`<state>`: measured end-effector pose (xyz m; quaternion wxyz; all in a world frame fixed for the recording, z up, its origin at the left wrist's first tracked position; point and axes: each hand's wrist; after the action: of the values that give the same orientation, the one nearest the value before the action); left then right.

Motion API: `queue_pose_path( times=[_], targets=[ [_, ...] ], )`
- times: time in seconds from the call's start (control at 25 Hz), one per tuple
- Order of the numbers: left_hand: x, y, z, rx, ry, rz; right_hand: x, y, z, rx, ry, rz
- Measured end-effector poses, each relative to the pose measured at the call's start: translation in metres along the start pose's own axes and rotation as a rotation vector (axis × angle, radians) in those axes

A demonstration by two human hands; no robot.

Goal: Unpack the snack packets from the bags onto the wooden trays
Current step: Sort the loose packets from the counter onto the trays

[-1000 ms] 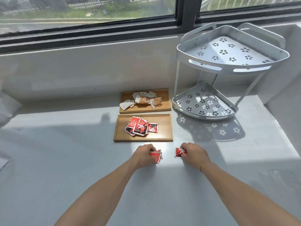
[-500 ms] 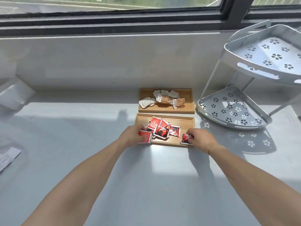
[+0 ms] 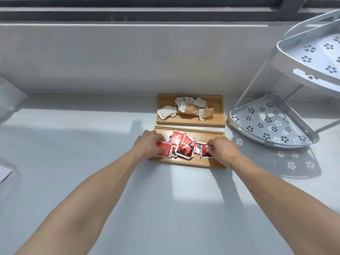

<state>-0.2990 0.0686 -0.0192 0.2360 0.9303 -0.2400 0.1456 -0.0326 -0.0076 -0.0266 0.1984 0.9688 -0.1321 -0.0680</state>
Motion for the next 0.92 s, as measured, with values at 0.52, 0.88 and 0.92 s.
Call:
queue_pose_path(
  times=[0.52,0.88,0.92],
  targets=[
    [-0.001,0.03,0.002,0.067,-0.073,0.023,-0.007,0.057,-0.008,-0.012,-0.001,0.135],
    [0.048,0.058,0.005,-0.024,-0.156,0.244,0.012,0.154,0.009,-0.034,-0.037,0.321],
    [0.057,0.057,0.008,-0.068,-0.16,0.286,0.017,0.165,0.011,-0.036,-0.056,0.347]
  ],
)
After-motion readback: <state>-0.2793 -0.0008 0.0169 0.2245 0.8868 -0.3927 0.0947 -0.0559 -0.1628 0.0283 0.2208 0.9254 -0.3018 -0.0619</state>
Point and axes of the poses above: each hand's wrist, its own y-axis away from the middle knuckle, its own z-axis out of the palm, x = y × z, and after that the axes turned 11 degrees about z, right-handed
